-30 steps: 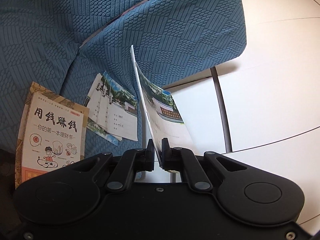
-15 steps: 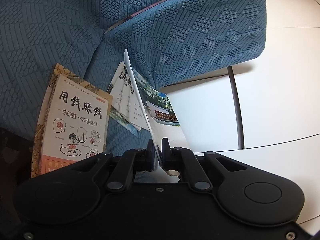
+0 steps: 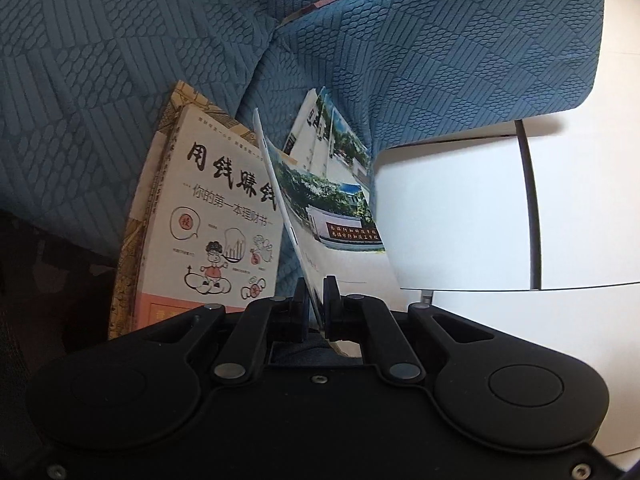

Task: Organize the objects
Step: 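Carry the held postcard over the book stack with both tools, then open the right tool while the left tool lays the postcard on the books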

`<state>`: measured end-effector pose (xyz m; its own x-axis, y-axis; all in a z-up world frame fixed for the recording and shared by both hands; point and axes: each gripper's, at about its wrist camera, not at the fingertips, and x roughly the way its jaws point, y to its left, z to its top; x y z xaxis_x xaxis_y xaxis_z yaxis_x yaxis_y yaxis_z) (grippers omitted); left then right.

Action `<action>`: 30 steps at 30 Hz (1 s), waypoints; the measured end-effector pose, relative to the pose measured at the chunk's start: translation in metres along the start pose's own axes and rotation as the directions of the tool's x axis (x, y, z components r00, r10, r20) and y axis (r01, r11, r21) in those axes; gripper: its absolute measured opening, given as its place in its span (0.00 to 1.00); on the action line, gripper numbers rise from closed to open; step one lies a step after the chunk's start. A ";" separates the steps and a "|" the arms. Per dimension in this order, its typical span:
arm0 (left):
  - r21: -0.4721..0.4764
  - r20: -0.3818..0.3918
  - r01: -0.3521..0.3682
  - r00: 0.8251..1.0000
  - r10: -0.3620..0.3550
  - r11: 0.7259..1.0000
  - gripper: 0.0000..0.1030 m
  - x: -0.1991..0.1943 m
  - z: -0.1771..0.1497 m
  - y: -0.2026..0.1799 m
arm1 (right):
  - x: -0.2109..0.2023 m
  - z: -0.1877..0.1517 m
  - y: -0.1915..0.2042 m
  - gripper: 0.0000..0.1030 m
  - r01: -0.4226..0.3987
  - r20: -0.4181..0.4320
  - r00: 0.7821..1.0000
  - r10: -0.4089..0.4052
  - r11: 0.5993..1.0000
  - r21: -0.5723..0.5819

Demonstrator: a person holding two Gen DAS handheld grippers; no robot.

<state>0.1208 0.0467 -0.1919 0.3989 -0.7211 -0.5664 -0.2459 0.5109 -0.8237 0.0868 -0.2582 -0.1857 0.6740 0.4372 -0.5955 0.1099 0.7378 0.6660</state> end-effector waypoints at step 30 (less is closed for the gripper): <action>-0.020 -0.022 -0.201 0.979 0.201 0.979 0.27 -0.018 -0.029 0.058 | 0.009 -0.029 -0.028 0.61 0.153 -0.275 0.951 -0.143 0.988 0.013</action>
<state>0.0737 0.0759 -0.2300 0.3222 -0.6140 -0.7205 -0.3385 0.6361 -0.6934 0.0684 -0.2596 -0.2226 0.4243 0.4513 -0.7851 0.2211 0.7891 0.5731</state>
